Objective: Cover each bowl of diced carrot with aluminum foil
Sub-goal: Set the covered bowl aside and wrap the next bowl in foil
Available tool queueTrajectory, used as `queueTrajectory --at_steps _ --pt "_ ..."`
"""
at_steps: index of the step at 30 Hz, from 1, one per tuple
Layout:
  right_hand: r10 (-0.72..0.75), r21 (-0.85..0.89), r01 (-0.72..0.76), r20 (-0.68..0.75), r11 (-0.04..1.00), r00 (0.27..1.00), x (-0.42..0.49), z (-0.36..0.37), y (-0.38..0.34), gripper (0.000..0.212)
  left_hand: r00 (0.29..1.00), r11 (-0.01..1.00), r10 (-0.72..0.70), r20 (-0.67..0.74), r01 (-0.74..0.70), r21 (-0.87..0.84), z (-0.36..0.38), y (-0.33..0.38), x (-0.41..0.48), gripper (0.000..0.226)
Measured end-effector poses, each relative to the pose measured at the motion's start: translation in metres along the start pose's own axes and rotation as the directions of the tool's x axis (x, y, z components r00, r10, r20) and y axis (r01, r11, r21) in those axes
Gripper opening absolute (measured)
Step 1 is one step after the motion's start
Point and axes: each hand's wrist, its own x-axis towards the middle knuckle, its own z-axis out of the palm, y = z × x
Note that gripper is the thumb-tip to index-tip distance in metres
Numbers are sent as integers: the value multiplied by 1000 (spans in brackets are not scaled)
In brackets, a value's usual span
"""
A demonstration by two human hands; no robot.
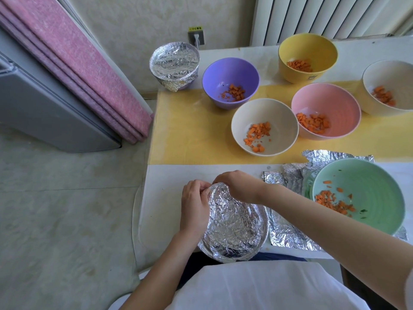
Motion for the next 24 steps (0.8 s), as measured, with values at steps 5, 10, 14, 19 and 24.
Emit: queueTrajectory --at_steps 5,10,14,19,24 --pt "29 39 -31 50 999 998 4 -4 -3 60 999 999 26 19 -26 20 1 -3 0 8" --pt "52 95 -44 -84 995 995 -4 5 0 39 997 997 52 58 -55 56 -2 -3 2 11" --pt "116 153 -89 -178 984 977 -15 8 9 31 990 998 27 139 -35 55 -4 -3 7 20" --pt "143 172 -101 -251 980 957 -19 17 13 30 988 1000 11 155 -14 22 0 -3 10 13" --pt "130 133 -93 -307 987 943 -19 24 13 31 994 999 46 98 -46 0 0 -5 8 14"
